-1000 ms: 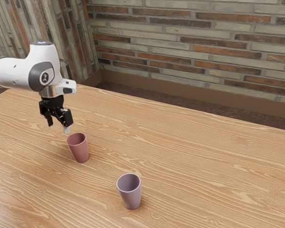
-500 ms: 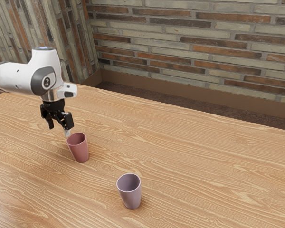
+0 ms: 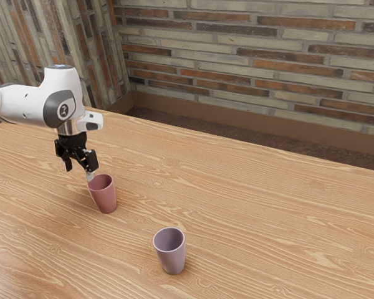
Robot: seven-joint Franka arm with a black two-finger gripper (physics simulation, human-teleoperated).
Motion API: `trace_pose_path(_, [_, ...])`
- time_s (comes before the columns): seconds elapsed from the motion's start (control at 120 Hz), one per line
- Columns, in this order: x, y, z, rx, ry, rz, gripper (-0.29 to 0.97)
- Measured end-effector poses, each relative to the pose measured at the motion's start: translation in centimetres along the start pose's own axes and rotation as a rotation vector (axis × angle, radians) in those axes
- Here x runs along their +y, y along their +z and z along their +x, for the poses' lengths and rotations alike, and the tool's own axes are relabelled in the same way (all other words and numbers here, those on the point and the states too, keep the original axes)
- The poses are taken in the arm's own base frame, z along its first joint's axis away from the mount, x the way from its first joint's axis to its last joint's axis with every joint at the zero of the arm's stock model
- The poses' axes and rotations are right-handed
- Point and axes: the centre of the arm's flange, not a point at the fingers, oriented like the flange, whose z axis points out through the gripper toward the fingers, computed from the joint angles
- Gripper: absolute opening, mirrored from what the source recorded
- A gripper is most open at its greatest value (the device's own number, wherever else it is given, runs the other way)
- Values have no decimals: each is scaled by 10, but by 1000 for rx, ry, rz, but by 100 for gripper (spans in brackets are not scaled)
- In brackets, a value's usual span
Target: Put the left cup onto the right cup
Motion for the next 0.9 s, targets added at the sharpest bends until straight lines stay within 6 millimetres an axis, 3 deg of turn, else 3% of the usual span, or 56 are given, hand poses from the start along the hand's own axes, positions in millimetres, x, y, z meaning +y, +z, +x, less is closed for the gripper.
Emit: trace_pose_path(0.9, [-2,7,21,-3,13,20,68])
